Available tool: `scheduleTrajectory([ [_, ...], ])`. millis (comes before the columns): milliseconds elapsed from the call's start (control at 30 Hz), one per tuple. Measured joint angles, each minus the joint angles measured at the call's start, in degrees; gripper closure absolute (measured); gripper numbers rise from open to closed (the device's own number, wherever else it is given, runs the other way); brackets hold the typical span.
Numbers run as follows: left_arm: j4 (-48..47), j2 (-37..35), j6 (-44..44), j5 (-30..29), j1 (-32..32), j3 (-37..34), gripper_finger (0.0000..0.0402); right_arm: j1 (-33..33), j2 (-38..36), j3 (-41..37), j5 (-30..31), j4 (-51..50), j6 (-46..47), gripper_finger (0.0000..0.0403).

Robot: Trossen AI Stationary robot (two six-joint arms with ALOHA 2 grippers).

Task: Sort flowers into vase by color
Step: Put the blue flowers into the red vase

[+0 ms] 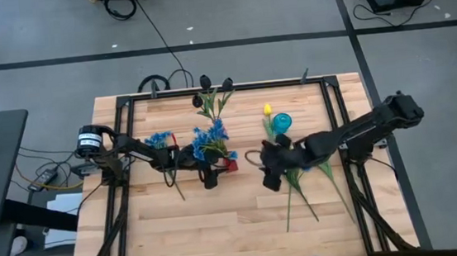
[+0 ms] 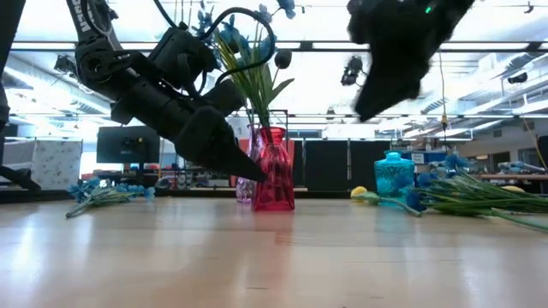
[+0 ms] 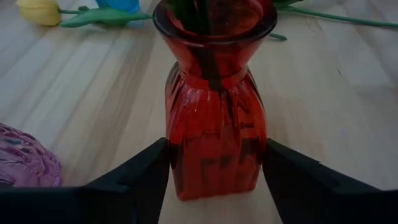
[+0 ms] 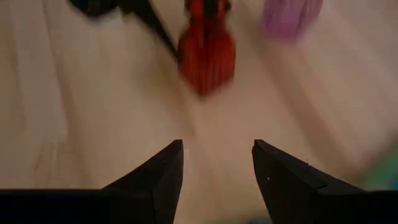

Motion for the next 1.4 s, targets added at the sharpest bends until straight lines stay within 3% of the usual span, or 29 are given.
scheduleTrajectory([
  [200, 0.15, 0.10, 1.54, -0.02, -0.02, -0.11, 0.0133, 6.05, 0.87, 4.84, -8.20, -19.21, 18.68, 0.0201],
  [500, -0.60, 0.03, 1.15, 0.01, -0.23, -0.11, 0.0113, 12.72, 4.39, -0.86, -19.55, -22.78, 35.85, 0.0213],
  [667, -1.44, -1.34, 1.03, -0.45, -0.82, -0.11, 0.0093, 15.23, 8.35, -0.94, -22.90, -22.17, 38.40, 0.0228],
  [900, -2.12, -1.92, 0.95, -1.96, -0.87, -0.09, 0.0076, 16.06, 13.87, -0.94, -22.90, -23.52, 37.76, 0.0250],
  [1100, -5.10, -1.92, -0.45, -1.95, -1.19, -0.24, 0.0078, 16.17, 15.11, -1.00, -22.70, -22.80, 35.95, 0.0309],
  [1300, 3.93, -2.22, -1.63, -1.96, -2.38, -5.00, 0.0078, 16.17, 14.77, -1.00, -21.38, -22.76, 35.81, 0.0379],
  [1400, 10.84, -2.24, -3.53, -2.09, -2.42, -8.92, 0.0078, 16.17, 14.77, -1.00, -21.38, -22.90, 35.81, 0.0390],
])
